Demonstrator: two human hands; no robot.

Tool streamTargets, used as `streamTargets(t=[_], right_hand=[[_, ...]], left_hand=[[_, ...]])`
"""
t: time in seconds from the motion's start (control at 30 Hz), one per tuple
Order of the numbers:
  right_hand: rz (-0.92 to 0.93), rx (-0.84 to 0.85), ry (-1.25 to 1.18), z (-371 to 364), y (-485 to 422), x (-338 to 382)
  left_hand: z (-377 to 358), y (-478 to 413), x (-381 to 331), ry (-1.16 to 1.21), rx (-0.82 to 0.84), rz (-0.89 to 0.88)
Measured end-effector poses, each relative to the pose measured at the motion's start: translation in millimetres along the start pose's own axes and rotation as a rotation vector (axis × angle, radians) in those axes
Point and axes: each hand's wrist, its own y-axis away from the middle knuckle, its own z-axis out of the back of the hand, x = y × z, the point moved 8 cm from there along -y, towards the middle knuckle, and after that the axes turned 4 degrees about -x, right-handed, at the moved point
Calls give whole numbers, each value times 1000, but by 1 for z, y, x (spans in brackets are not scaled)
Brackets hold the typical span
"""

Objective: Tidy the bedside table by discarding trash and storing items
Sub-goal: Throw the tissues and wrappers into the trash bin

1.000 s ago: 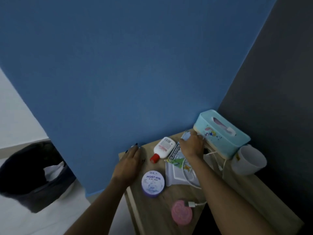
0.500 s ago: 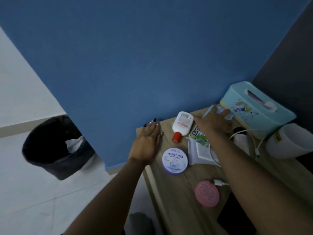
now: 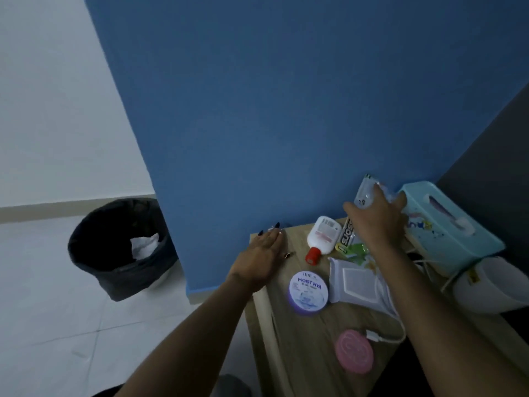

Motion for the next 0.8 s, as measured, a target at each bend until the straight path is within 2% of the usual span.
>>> streamTargets(t=[0.23, 0.43, 0.6, 0.8], right_hand=[[94, 91, -30, 30, 67, 58], [203, 257, -59, 3, 172, 80], [296, 406, -57, -22, 271, 100], [477, 555, -3, -60, 322, 146]], left_hand=[[87, 79, 38, -76, -123, 22], [152, 161, 75, -152, -250, 114], [160, 226, 119, -224, -213, 236], [177, 257, 163, -216, -232, 361]])
